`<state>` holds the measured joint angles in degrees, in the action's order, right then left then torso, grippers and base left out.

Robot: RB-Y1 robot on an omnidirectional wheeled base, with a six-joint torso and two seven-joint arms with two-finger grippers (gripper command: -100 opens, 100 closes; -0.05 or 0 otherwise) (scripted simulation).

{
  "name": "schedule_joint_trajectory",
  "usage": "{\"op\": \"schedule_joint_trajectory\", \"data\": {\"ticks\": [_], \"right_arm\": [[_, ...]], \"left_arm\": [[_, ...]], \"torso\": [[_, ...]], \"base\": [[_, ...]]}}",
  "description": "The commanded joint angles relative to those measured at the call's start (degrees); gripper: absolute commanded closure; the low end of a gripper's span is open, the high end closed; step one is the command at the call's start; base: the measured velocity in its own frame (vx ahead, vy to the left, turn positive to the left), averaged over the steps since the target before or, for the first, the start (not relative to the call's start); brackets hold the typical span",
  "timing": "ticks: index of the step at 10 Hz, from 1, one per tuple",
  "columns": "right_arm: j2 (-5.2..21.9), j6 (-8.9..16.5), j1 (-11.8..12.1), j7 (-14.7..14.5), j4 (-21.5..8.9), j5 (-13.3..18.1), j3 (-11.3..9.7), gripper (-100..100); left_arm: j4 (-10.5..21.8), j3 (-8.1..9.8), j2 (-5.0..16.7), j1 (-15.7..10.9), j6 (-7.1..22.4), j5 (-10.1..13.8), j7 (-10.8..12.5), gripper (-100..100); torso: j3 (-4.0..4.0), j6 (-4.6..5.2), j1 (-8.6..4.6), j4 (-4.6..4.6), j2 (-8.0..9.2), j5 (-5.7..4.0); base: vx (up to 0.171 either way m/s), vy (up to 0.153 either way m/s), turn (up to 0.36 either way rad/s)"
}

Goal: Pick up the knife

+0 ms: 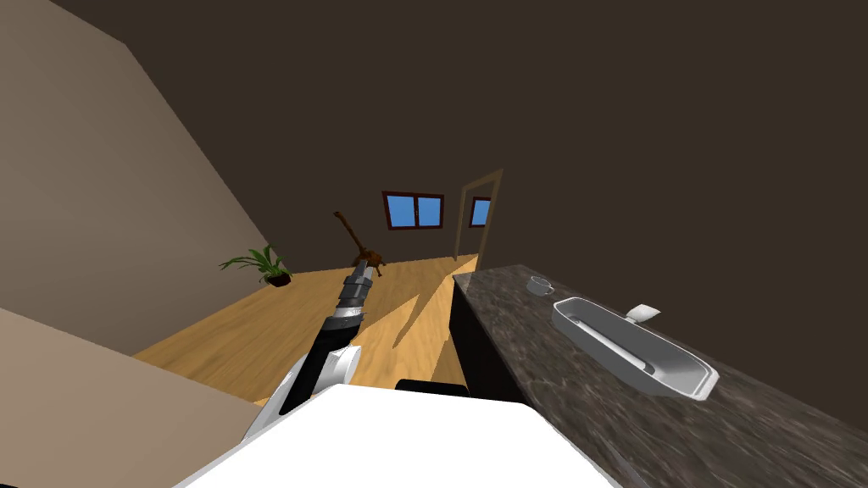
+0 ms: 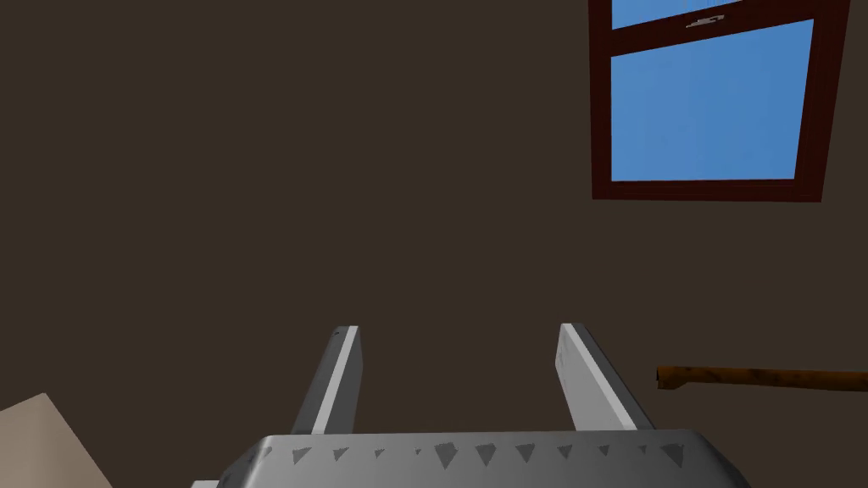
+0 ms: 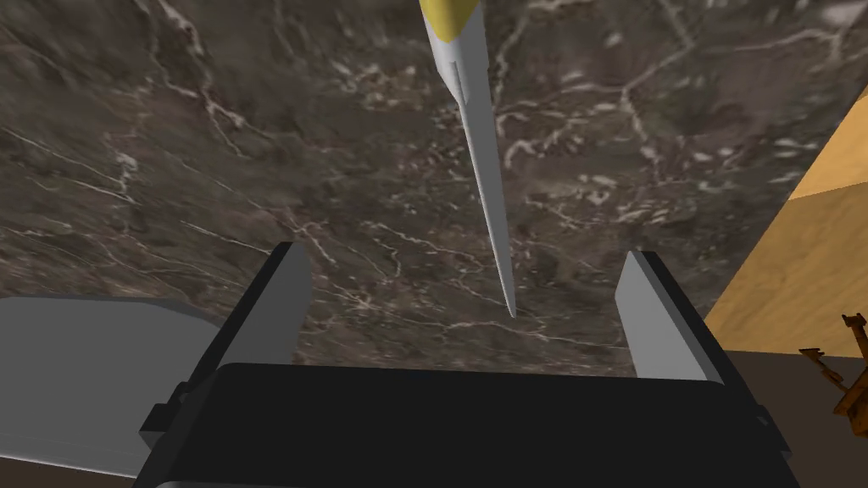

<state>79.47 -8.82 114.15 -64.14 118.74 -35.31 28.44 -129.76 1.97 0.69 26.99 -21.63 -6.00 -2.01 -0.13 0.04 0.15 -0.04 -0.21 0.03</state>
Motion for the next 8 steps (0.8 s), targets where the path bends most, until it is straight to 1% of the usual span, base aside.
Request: {"op": "schedule_joint_trajectory", "data": {"ticks": [1, 4, 5, 6, 8], "right_arm": [[1.3, -0.1, 2.3, -1.0, -0.5, -0.4, 0.5, -100], [5.9, 0.5, 8.1, -4.3, -1.2, -2.2, 1.9, -100], [5.9, 0.5, 9.0, -4.3, -1.2, -2.2, 1.9, -100], [6.9, 0.7, 11.3, -5.1, -1.4, -2.6, 2.3, -100], [8.2, 0.9, 14.9, -6.1, -1.5, -3.1, 2.7, -100]], "left_arm": [[0.0, 0.0, 0.0, 0.0, 0.0, 0.0, 0.0, 0], [0.0, 0.0, 0.0, 0.0, 0.0, 0.0, 0.0, 0], [0.0, 0.0, 0.0, 0.0, 0.0, 0.0, 0.0, 0], [0.0, 0.01, 0.0, 0.0, 0.0, 0.0, 0.0, 0], [0.0, 0.0, 0.0, 0.0, 0.0, 0.0, 0.0, 0]], "torso": [[0.0, 0.0, 0.0, 0.0, 0.0, 0.0], [0.02, 0.02, 0.02, 0.01, 0.03, 0.0], [0.01, 0.04, 0.02, 0.01, 0.01, 0.01], [0.05, 0.07, 0.06, 0.02, 0.08, 0.02], [0.09, 0.06, 0.06, 0.04, 0.15, 0.02]], "base": [[0.05, -0.008, 0.084], [0.055, -0.005, 0.138], [0.043, -0.002, 0.031], [0.028, 0.0, 0.061], [0.026, -0.003, 0.083]]}}
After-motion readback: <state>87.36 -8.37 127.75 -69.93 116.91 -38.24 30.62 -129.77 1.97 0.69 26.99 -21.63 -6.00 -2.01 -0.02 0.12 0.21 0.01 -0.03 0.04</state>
